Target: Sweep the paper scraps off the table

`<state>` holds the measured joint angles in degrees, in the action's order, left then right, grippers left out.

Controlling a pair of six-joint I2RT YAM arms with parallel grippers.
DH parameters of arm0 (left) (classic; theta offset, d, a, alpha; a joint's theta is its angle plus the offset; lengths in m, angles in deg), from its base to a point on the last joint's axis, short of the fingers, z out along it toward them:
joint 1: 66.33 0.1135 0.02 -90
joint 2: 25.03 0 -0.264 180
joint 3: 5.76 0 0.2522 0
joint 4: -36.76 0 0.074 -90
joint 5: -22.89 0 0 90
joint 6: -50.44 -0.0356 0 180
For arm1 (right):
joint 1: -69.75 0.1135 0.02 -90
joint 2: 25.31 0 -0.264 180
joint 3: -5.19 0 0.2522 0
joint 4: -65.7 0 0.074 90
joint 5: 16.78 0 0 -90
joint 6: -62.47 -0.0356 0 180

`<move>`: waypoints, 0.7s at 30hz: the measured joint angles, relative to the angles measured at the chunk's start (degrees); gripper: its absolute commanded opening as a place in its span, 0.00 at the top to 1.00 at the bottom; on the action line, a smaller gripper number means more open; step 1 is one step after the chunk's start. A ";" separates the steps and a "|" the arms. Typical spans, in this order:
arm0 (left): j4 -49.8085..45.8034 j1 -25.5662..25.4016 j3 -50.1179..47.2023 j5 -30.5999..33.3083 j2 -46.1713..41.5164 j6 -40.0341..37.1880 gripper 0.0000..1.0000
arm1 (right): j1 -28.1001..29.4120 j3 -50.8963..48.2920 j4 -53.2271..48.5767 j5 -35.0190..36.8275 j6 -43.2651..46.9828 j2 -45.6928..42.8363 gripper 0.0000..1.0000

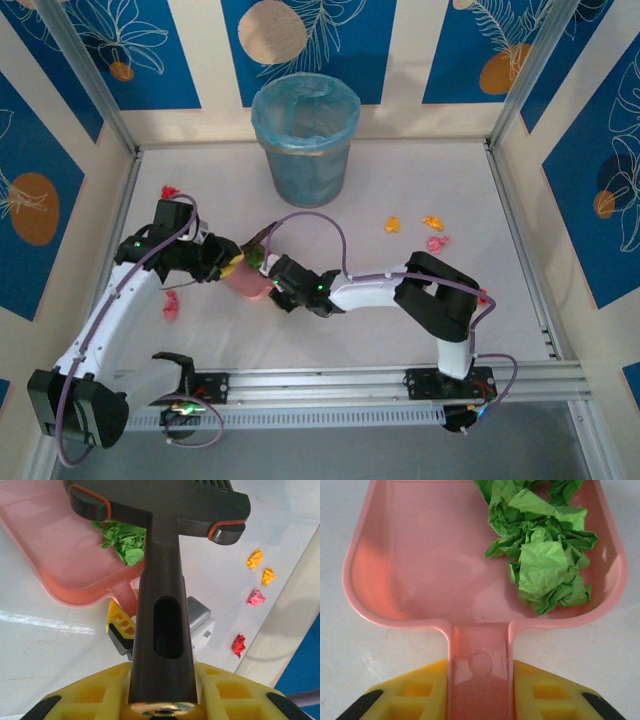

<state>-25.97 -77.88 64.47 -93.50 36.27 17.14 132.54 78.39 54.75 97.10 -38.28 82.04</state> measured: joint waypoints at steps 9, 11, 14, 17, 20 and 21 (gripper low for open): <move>-0.15 -0.11 4.24 0.07 0.00 0.00 1.00 | -1.33 0.42 -0.31 0.17 2.23 -1.55 1.00; -0.15 -0.11 4.39 0.04 0.00 0.00 1.00 | -1.79 0.83 -0.26 0.20 2.82 -1.97 1.00; -0.17 -0.11 4.39 0.07 0.02 0.00 1.00 | -2.19 1.55 -0.22 0.20 3.45 -2.05 1.00; -0.17 -0.11 4.39 0.04 0.02 0.00 1.00 | -2.45 1.62 -0.26 0.20 3.96 -2.05 1.00; -0.15 -0.11 4.39 0.07 0.02 0.00 1.00 | -2.49 1.62 -0.28 0.22 4.39 -2.05 1.00; -0.15 -0.11 4.39 0.04 0.02 0.00 1.00 | -2.49 1.62 -0.28 0.22 4.52 -2.03 1.00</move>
<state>-26.12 -77.99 68.86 -93.46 36.29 17.14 130.05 80.01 54.46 97.32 -33.75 80.01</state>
